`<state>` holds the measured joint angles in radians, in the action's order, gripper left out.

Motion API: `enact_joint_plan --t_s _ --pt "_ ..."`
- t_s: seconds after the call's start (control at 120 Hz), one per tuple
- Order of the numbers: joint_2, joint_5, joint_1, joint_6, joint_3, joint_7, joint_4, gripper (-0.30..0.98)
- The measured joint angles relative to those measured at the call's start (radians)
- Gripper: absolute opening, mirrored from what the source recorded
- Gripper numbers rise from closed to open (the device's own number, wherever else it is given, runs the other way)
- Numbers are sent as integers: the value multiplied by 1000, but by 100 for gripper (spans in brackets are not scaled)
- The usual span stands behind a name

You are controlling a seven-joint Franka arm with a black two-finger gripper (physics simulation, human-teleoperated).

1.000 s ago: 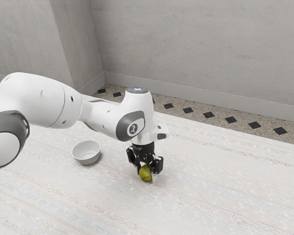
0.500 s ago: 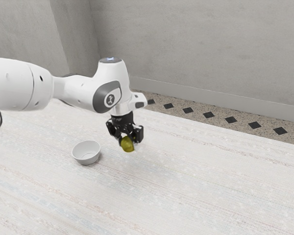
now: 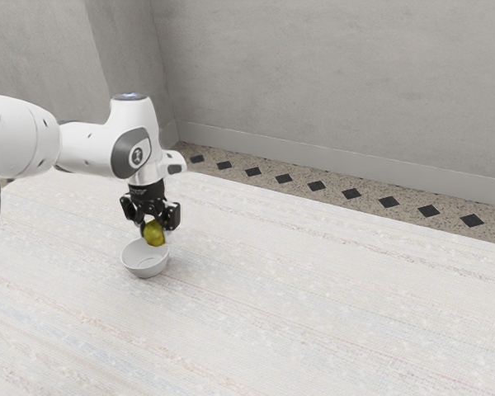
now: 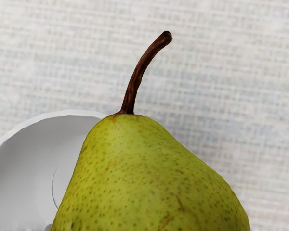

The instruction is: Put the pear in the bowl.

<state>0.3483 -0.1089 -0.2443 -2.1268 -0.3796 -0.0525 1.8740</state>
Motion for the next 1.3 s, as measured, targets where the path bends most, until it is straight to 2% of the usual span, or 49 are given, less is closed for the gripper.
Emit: enact_joint_plan --t_s 0.35,0.533,0.7,0.867,1.083,1.133,1.183,1.3 --pt "-50 -1 7 8 -33 -77 107 35" --pt "-53 -5 8 8 -34 -106 109 52" --pt "-74 -7 2 8 -34 -126 108 60" --pt "-213 22 -21 55 -31 -140 91 64" --pt "-254 42 -34 240 -21 -148 -164 66" --pt "-253 45 1 282 21 -145 -208 66" --pt "-253 55 86 323 123 -140 -252 66" --pt "-257 73 201 409 266 -128 -328 67"
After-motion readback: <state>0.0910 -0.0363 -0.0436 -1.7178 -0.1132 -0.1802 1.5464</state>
